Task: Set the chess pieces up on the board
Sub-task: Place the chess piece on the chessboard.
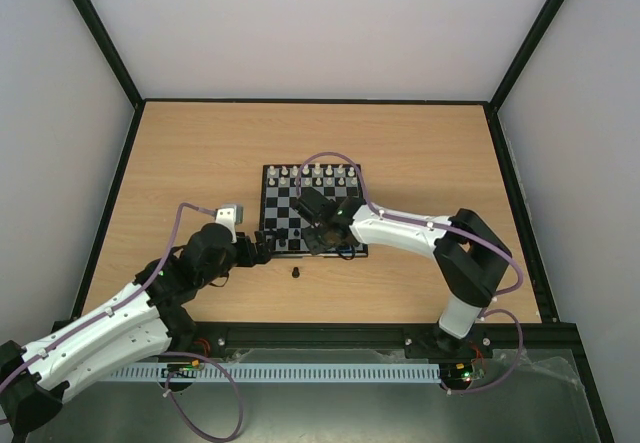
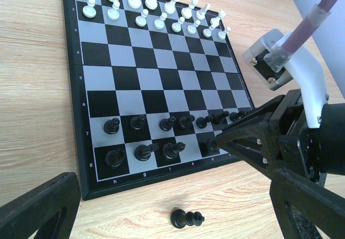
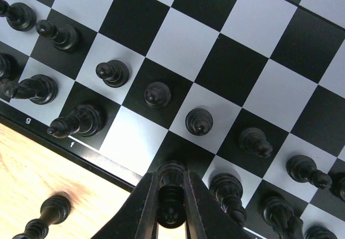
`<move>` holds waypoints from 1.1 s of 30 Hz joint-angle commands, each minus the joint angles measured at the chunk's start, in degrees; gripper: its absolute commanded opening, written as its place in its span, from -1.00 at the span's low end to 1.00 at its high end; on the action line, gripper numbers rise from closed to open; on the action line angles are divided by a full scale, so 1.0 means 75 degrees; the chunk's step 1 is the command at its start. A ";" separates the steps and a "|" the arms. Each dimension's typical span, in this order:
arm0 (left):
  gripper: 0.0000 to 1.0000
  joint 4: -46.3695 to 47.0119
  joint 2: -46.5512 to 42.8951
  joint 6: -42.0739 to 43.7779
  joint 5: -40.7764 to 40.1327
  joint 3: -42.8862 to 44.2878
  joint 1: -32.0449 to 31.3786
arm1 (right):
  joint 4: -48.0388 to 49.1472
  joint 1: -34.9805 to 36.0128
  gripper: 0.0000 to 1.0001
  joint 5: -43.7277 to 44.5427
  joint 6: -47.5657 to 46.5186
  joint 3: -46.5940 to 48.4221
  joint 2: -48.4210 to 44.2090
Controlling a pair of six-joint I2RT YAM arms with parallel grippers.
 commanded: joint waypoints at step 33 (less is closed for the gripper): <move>0.98 -0.0068 0.0289 -0.0115 -0.0053 0.0217 0.0034 | -0.0215 -0.0155 0.04 -0.0598 0.0017 -0.0020 -0.0601</move>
